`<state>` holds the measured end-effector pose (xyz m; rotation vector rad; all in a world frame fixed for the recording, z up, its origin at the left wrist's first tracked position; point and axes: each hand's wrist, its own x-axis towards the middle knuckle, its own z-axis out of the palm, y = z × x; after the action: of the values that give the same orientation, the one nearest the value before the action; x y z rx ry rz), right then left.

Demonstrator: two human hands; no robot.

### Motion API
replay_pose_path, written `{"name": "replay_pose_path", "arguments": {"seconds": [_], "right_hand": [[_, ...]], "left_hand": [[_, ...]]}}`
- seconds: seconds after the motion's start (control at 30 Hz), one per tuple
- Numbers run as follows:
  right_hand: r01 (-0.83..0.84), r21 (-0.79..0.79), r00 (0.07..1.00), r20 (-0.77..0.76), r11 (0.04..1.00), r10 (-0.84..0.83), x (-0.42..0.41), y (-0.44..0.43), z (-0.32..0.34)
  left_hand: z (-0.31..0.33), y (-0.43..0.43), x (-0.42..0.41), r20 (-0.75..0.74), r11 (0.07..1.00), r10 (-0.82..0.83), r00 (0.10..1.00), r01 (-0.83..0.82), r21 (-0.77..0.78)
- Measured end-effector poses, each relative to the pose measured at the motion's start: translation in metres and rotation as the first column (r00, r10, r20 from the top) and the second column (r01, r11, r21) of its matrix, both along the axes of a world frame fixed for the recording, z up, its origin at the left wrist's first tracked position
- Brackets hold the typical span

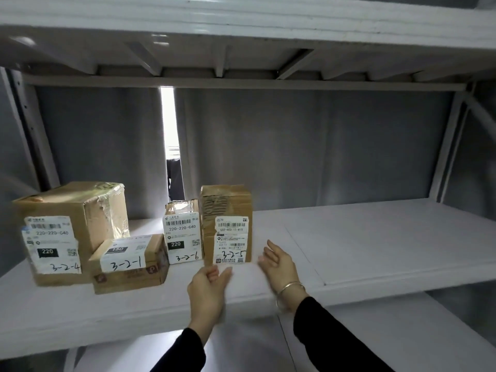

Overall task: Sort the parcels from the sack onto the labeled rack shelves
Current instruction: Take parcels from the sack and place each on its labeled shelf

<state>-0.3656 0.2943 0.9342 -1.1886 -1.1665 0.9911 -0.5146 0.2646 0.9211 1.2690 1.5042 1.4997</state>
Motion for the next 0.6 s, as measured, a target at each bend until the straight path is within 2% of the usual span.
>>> {"name": "replay_pose_path", "arguments": {"seconds": [0.07, 0.17, 0.23, 0.47, 0.6], "right_hand": [[0.038, -0.017, 0.998, -0.049, 0.999, -0.038, 0.008, -0.02, -0.001], [0.116, -0.022, 0.989, -0.088, 0.993, -0.118, 0.029, -0.06, -0.006], [0.213, -0.016, 0.974, -0.07, 0.977, -0.214, 0.053, -0.089, -0.01], [0.483, -0.036, 0.875, -0.006, 0.875, -0.484, 0.165, -0.224, -0.029], [0.604, -0.056, 0.795, -0.024, 0.795, -0.606, 0.225, -0.31, -0.036]], "left_hand": [[-0.001, -0.012, 0.018, -0.02, 0.996, -0.088, 0.996, 0.088, -0.014], [-0.002, -0.033, 0.052, -0.127, 0.976, -0.214, 0.969, 0.218, 0.016], [-0.003, -0.046, 0.077, -0.16, 0.946, -0.315, 0.936, 0.322, 0.023], [-0.013, -0.113, 0.181, -0.186, 0.769, -0.633, 0.751, 0.638, -0.037], [-0.021, -0.169, 0.253, -0.216, 0.659, -0.741, 0.636, 0.751, -0.047]]}}
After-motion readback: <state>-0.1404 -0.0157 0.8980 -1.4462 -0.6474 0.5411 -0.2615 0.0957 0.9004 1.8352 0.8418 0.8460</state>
